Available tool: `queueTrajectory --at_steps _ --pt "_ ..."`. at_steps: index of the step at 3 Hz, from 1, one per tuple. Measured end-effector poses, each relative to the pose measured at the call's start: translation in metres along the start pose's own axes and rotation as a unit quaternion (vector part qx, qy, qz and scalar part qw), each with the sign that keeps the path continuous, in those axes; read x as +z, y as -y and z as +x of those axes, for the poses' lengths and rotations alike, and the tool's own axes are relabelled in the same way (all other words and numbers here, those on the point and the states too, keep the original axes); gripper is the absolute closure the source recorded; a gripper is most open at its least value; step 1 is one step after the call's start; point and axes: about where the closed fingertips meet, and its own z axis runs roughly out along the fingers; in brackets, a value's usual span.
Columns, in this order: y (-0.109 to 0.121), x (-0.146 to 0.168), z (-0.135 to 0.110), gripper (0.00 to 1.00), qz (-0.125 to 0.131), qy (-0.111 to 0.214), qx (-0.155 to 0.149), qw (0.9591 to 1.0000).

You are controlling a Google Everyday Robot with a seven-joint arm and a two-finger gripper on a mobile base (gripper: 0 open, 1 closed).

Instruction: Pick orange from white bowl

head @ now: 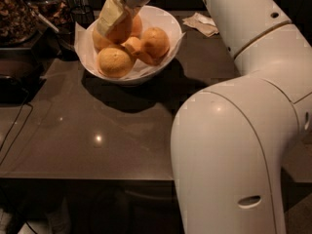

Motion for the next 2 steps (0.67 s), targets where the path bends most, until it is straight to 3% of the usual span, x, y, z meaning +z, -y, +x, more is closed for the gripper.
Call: queueTrajectory --at_steps 1,2 --pt "0.0 0.0 0.0 1.0 0.0 0.0 0.0 1.0" --pt "-0.05 -0.049 0.008 1.0 0.02 0.035 -0.005 0.9992"
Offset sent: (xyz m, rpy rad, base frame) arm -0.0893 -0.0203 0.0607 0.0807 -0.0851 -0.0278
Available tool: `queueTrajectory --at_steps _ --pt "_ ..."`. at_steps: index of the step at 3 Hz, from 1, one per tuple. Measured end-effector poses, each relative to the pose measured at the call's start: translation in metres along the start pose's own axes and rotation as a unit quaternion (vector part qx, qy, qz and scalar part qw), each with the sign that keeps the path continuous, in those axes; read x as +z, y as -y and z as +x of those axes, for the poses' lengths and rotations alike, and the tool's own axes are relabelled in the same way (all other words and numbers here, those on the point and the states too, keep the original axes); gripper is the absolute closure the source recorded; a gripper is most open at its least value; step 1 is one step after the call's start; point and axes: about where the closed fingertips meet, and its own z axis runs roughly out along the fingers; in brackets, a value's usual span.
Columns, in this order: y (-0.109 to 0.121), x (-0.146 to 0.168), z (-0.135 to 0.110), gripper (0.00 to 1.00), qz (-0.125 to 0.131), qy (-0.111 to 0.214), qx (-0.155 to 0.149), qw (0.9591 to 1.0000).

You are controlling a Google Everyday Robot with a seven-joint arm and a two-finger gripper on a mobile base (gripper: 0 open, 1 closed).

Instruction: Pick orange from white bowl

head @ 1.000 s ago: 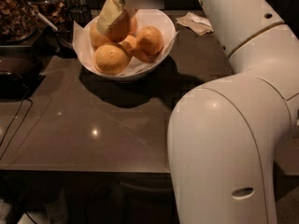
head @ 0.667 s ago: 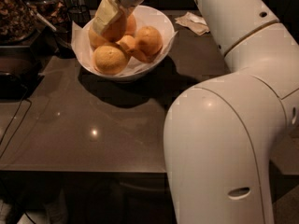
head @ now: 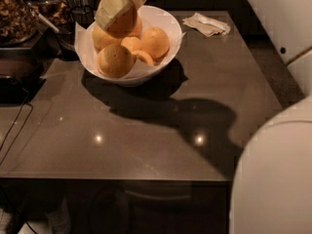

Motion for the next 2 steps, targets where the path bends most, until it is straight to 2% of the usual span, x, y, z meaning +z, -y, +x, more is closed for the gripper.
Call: queueTrajectory --at_steps 1,2 --pt "-0.0054 0.0013 0.0024 1.0 -0.001 -0.003 -0.002 1.0" --pt "-0.0082 -0.0062 0.0071 1.0 -0.002 0.011 0.007 0.9999"
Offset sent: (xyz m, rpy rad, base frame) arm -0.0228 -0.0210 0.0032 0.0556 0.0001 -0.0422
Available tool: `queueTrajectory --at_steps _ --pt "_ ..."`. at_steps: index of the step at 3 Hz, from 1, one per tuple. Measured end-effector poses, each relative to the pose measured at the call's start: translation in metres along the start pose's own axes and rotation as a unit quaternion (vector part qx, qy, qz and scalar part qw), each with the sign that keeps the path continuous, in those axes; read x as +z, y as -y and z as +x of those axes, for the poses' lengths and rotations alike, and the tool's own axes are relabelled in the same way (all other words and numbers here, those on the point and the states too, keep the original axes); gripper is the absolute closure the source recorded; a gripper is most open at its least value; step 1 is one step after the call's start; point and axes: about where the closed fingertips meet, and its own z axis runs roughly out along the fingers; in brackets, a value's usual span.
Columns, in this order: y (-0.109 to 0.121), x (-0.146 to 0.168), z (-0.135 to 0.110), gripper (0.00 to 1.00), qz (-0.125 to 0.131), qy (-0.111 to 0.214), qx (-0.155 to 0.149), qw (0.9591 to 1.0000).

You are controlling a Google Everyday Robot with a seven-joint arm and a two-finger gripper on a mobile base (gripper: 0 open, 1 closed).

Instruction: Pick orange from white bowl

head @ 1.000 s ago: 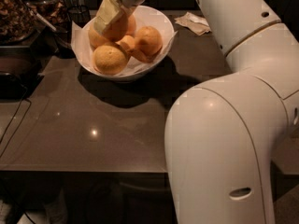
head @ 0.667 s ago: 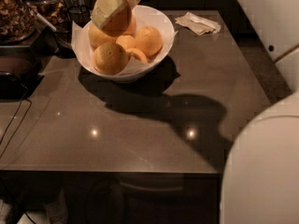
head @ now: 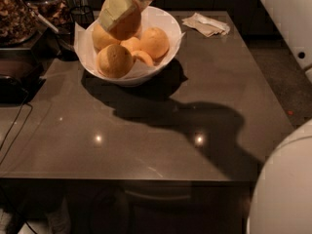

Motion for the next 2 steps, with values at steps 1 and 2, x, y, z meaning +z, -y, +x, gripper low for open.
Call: queueTrajectory --at_steps 1,2 --pt "-0.008 -0.017 0.015 1.0 0.011 0.026 0.016 0.9995" --pt "-0.018 -0.03 0.039 1.0 0.026 0.052 0.042 0.9974"
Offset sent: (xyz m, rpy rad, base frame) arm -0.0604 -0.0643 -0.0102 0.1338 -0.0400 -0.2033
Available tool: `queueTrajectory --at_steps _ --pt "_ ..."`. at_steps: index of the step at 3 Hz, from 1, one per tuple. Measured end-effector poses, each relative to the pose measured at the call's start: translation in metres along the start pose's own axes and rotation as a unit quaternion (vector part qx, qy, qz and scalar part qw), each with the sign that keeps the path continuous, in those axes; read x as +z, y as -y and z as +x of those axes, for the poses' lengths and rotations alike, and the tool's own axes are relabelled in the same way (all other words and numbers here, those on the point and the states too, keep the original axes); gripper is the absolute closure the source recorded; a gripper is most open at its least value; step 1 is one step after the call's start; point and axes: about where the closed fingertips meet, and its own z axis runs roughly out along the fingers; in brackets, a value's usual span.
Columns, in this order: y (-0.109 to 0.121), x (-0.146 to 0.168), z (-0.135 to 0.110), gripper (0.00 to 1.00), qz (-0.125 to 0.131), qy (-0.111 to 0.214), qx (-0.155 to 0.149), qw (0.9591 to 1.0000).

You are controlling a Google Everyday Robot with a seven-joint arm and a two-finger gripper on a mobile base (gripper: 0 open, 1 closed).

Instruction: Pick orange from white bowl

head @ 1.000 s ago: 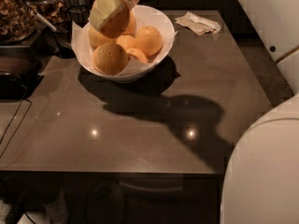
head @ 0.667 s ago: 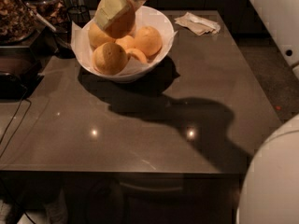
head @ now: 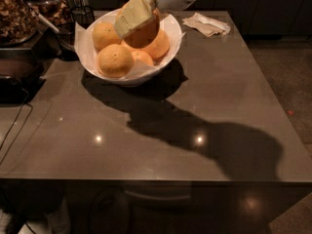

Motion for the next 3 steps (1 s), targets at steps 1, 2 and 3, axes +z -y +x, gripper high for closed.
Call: queueTrajectory --at_steps 1,2,3 --pt "0.0 -0.008 0.026 1.0 0.014 0.013 0.027 0.9994" --pt "-0.004 -0.018 0.044 1.0 0.025 0.015 0.048 0.9984" --pt "-0.004 -0.018 0.045 1.0 0.026 0.014 0.049 0.9984"
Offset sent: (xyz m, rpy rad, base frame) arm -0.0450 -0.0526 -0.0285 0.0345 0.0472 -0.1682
